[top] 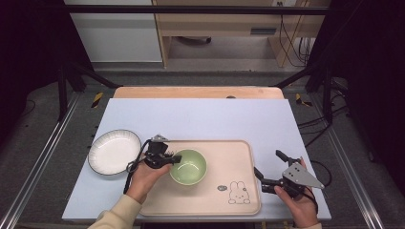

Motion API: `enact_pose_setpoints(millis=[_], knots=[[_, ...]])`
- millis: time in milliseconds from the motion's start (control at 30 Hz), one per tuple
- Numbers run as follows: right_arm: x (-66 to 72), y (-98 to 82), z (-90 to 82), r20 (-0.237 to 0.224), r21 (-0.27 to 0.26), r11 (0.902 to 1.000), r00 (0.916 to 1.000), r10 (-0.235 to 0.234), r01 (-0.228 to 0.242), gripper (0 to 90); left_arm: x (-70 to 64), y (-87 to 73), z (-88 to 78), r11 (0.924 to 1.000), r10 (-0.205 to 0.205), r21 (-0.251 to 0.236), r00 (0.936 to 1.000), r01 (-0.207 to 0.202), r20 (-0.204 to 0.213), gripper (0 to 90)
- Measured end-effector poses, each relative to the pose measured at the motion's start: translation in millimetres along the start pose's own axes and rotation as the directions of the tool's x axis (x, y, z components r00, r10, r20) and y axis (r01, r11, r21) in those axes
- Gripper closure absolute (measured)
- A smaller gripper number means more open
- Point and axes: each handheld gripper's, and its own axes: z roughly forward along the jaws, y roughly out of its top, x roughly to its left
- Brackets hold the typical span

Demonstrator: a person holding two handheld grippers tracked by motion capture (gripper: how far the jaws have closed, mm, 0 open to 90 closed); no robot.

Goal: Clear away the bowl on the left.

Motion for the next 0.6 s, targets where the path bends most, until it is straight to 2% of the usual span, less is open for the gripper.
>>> enact_pose_setpoints(millis=[467,600], knots=[[0.3,-0.1,0.1,-0.002,0.002,1.0,1.0,0.001,-0.001,5.7,-2.1,-0.4,1.1,0.9997,0.018,-0.015,0.9997,-0.018,-0.02,82.7],[-0.2,0.0,-0.1,-0.002,0.001,1.0,1.0,0.001,-0.001,5.8,-0.6,-0.4,2.6,0.9995,0.019,-0.024,0.9998,-0.019,-0.008,82.1]])
